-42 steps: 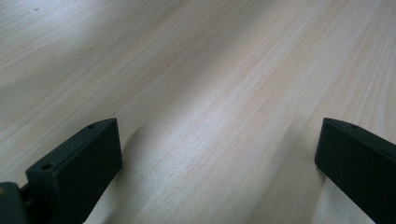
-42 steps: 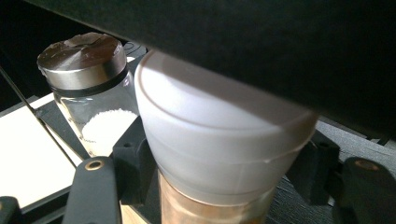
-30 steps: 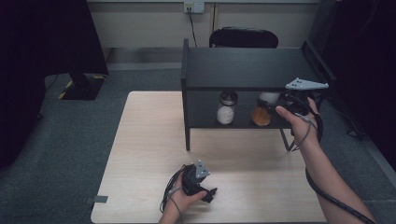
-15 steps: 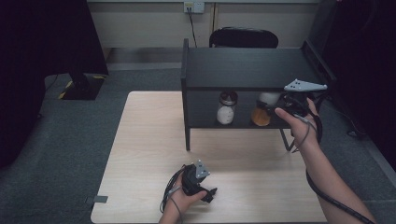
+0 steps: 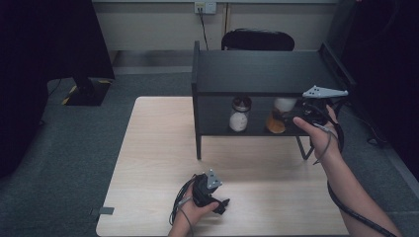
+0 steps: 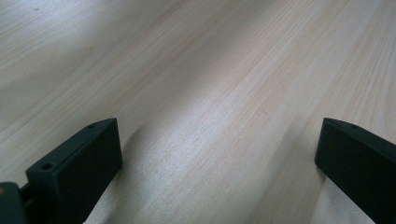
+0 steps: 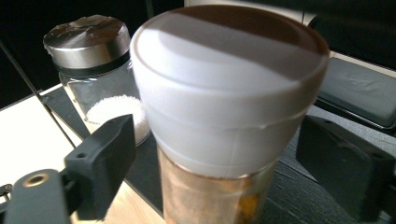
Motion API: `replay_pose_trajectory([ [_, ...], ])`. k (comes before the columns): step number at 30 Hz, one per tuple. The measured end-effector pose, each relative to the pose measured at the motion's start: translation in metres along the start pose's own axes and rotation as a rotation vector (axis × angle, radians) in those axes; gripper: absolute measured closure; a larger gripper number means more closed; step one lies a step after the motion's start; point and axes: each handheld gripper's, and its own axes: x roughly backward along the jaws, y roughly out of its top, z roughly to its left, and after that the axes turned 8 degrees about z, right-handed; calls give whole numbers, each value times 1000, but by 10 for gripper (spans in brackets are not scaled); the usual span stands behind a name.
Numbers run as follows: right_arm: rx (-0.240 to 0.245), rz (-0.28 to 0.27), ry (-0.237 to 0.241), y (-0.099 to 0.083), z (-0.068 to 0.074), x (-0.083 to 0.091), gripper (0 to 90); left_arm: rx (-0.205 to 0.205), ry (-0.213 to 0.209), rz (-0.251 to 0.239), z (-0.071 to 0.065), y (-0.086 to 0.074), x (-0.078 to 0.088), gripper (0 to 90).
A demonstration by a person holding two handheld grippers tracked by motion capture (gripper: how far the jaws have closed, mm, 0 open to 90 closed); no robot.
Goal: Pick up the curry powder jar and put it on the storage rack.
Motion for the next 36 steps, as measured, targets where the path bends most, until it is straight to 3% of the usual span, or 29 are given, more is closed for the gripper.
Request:
replay_pose_trajectory([
  [15,-12,-16,9,-12,0,7,0,0,0,0,0,0,0,2],
  [36,-46,-34,57,-41,-7,18,2,0,-1,0,0,0,0,2],
])
